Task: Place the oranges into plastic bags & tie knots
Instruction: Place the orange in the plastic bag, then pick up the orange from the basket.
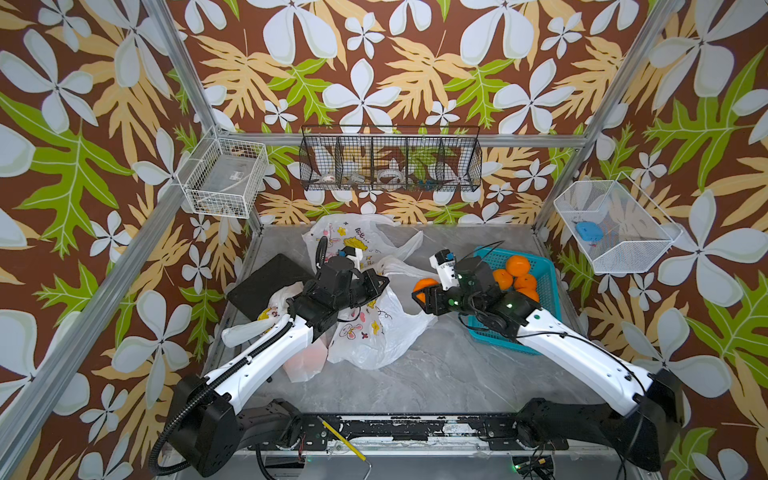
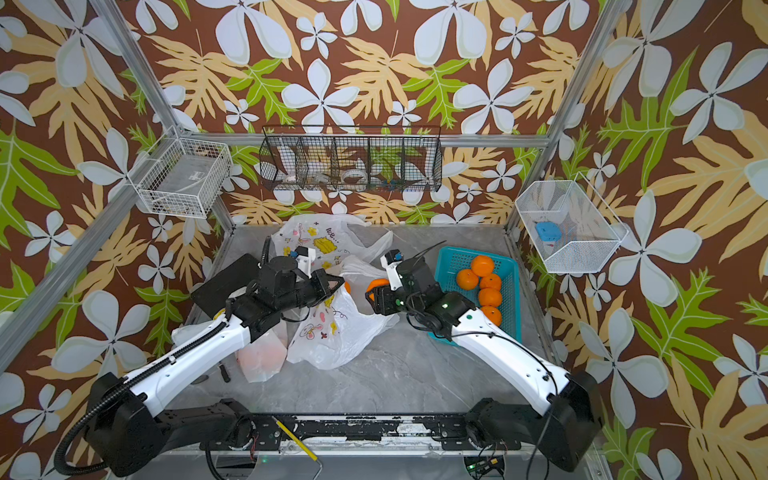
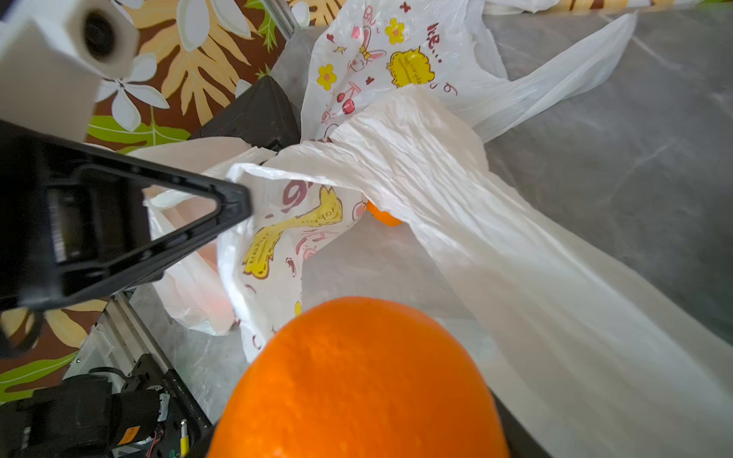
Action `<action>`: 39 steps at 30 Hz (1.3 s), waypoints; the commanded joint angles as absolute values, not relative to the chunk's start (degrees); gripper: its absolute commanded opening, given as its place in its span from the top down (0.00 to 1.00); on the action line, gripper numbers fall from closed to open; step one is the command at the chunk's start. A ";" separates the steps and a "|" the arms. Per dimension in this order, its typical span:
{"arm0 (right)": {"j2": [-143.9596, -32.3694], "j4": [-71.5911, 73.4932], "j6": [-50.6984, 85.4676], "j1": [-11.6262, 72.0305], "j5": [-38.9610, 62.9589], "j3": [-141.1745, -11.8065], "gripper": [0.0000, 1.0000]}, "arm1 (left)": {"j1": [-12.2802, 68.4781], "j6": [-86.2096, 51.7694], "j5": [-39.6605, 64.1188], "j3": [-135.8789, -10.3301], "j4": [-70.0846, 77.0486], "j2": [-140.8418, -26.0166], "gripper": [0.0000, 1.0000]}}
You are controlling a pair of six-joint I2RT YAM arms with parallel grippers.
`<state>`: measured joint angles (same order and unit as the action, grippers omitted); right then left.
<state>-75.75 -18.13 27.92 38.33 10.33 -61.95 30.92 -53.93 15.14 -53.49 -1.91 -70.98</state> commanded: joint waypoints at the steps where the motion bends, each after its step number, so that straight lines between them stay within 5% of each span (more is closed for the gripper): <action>1: -81.49 -9.76 29.79 39.10 9.36 -63.30 0.35 | 30.85 -53.64 16.06 -52.99 0.41 -70.18 1.00; 9: -93.38 -1.99 31.62 39.76 18.61 -64.40 0.23 | 30.85 -54.18 15.25 -52.43 0.25 -69.78 1.00; 23: -65.16 -22.35 25.00 38.23 6.60 -61.32 0.14 | 30.76 -54.42 11.47 -52.12 0.09 -71.78 1.00; 28: -57.18 -29.68 20.62 24.14 0.12 -56.99 0.03 | 30.68 -54.05 9.76 -51.60 -0.30 -71.44 1.00; 34: -60.71 -31.43 13.99 4.24 -0.75 -51.14 0.00 | 30.67 -53.88 10.09 -51.06 0.00 -70.69 1.00; 39: -69.12 -29.17 12.22 0.33 -11.32 -49.25 0.01 | 30.68 -53.96 10.46 -50.82 0.17 -70.23 1.00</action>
